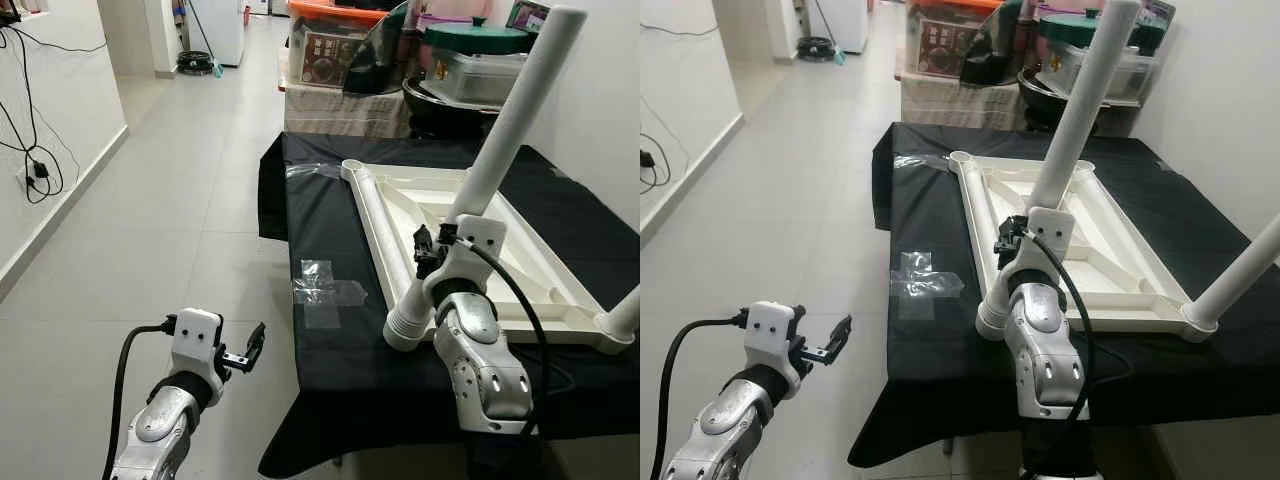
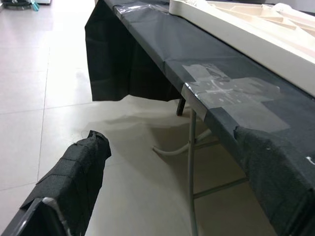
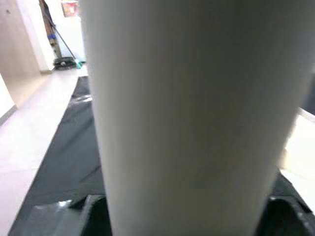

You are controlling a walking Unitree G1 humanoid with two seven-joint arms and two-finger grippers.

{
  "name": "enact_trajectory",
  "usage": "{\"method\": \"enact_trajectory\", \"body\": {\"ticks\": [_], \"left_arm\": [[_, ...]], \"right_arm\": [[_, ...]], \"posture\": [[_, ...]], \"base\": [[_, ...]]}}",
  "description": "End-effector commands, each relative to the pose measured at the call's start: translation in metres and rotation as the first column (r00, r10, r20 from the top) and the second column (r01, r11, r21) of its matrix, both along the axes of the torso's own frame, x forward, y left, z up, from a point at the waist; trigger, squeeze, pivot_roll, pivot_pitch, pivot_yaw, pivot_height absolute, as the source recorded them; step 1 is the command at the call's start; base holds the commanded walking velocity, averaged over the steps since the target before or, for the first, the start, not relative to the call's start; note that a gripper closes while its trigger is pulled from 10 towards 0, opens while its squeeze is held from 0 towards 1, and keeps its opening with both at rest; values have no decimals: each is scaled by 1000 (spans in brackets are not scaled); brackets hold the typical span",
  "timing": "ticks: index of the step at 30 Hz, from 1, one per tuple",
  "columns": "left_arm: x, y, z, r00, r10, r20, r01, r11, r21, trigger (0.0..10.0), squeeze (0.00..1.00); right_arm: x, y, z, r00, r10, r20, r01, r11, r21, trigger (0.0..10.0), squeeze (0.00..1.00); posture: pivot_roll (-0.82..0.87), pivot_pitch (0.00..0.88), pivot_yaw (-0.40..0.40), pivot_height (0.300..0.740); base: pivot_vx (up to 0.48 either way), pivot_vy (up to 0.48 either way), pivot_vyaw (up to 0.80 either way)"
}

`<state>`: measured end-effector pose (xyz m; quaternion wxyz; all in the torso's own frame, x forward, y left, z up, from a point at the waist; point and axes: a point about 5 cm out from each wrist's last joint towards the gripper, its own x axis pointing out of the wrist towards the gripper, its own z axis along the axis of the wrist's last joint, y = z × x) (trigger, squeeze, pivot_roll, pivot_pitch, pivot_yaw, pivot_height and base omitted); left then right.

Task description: Building children table

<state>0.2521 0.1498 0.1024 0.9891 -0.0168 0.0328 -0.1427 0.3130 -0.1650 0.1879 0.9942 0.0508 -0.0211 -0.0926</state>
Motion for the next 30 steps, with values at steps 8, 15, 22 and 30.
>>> {"method": "enact_trajectory", "body": {"ticks": [8,15,22,30], "left_arm": [[0,-3,-3,1000,-17,-9,17,1000,-2,10000,0],[0,-3,-4,1000,-18,-10,18,1000,-4,10000,0],[0,-3,-3,1000,-14,-10,14,1000,-2,10000,0],[-1,-1,-4,1000,-3,-13,3,1000,3,10000,0]], "right_arm": [[-3,-3,9,998,-22,64,21,1000,7,10000,824],[-4,-2,15,995,-17,102,17,1000,5,10000,1000],[-1,-4,-8,1000,-9,-14,9,999,42,0,0],[4,-10,-14,997,-16,-72,17,1000,2,0,0]], "posture": [[84,0,-90,740],[82,0,-89,740],[85,0,-92,740],[88,0,-95,740]], "base": [[0,0,0],[0,0,0],[0,0,0],[0,0,0]]}}
